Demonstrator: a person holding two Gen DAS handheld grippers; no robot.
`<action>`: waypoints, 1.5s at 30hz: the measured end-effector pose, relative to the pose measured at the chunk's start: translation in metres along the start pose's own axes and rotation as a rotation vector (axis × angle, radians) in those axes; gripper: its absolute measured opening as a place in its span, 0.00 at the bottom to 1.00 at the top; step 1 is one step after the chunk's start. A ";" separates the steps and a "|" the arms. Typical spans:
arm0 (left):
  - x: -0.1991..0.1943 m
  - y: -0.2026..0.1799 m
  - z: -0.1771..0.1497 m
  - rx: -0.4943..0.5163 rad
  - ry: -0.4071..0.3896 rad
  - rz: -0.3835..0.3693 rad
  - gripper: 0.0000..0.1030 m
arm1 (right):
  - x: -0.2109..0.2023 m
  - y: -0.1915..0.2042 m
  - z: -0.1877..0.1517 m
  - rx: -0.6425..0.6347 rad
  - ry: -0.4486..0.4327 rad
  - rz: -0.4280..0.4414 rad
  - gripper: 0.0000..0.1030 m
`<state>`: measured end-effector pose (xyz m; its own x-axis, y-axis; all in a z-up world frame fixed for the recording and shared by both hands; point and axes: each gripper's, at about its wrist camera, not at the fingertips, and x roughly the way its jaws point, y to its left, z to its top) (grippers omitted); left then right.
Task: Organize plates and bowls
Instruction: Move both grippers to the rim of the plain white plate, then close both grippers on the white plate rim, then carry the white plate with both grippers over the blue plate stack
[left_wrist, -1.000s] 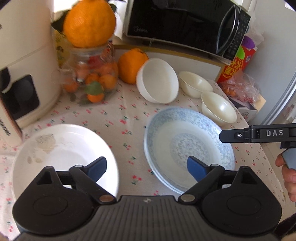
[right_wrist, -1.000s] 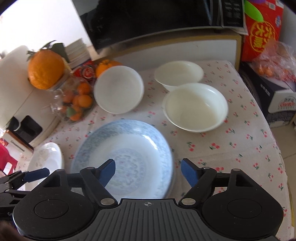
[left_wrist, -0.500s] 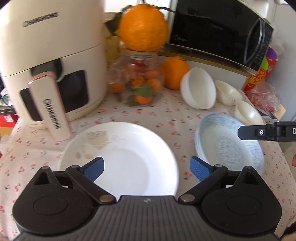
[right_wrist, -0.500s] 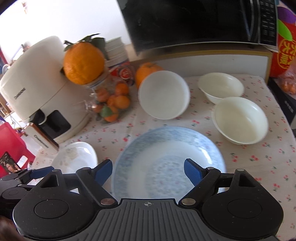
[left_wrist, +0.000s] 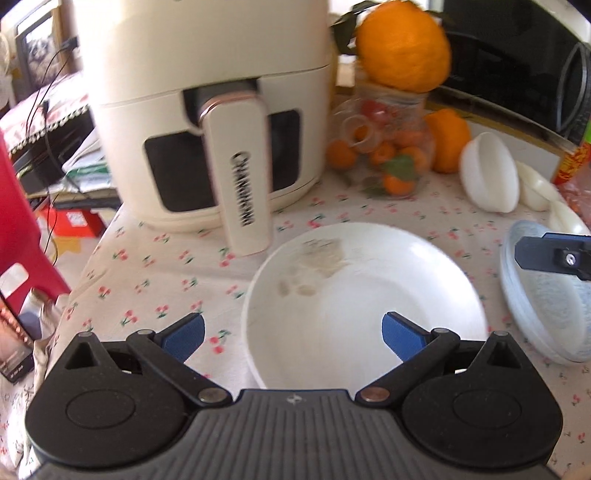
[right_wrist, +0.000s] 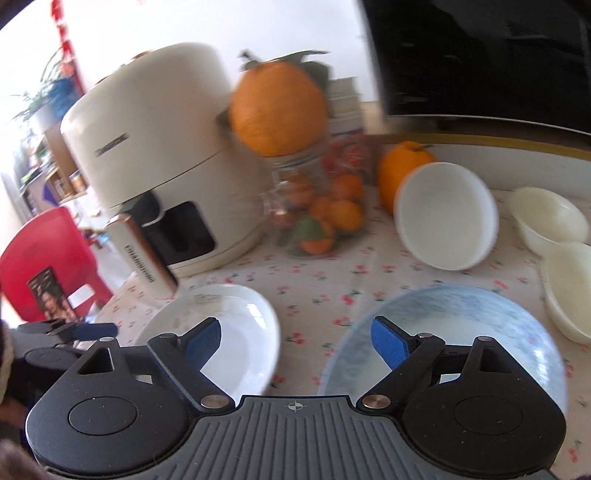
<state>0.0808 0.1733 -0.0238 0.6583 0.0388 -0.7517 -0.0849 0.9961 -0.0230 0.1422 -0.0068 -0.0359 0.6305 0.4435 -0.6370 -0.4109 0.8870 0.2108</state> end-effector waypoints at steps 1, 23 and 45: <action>0.001 0.003 0.000 -0.009 0.006 0.004 0.99 | 0.003 0.003 0.000 -0.007 0.005 0.012 0.88; 0.016 0.026 -0.006 -0.125 0.108 -0.094 0.58 | 0.044 0.034 -0.020 -0.113 0.150 0.032 0.68; 0.011 0.025 -0.007 -0.097 0.107 -0.099 0.29 | 0.050 0.028 -0.023 -0.076 0.200 -0.006 0.24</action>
<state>0.0809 0.1981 -0.0375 0.5845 -0.0733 -0.8081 -0.0982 0.9822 -0.1602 0.1473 0.0378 -0.0786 0.4926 0.3970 -0.7744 -0.4611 0.8738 0.1546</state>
